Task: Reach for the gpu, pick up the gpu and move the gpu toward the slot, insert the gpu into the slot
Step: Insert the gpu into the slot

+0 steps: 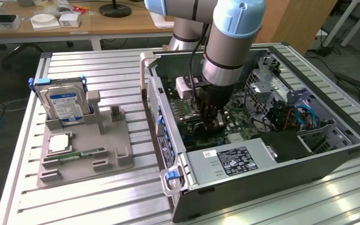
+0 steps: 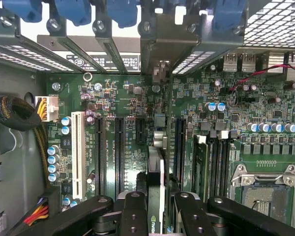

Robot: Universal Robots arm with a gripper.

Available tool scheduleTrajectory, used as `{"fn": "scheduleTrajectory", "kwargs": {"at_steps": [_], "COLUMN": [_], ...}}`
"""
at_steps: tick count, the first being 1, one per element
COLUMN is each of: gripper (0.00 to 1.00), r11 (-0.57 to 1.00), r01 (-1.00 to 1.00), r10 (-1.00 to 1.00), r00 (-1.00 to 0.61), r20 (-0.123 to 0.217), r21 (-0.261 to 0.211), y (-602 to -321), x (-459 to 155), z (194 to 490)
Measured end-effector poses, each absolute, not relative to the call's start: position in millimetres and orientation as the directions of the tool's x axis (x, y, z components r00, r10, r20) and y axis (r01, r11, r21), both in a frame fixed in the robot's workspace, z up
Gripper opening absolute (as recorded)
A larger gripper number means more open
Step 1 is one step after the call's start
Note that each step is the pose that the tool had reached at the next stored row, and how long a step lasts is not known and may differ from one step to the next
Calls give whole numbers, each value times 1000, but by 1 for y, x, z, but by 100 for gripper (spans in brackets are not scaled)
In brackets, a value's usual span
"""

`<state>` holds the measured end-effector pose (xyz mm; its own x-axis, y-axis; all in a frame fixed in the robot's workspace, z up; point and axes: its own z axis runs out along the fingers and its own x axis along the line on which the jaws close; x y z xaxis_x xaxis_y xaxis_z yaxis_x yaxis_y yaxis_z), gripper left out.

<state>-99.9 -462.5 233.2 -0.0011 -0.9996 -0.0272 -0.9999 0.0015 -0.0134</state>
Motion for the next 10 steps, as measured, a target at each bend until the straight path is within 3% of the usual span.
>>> {"fn": "scheduleTrajectory", "kwargs": {"at_steps": [3,4,10], "gripper": [27,33,33], "r11": [2,2,1], "r01": [-1000,-1000,-1000], "r10": [-1000,-1000,-1000], "r00": [-2,-1,-1], "r20": [-29,-27,-27], "r21": [-15,-13,-15], "y": [-462,-463,-463], "x": [-100,-100,-100], "z": [234,237,258]}}
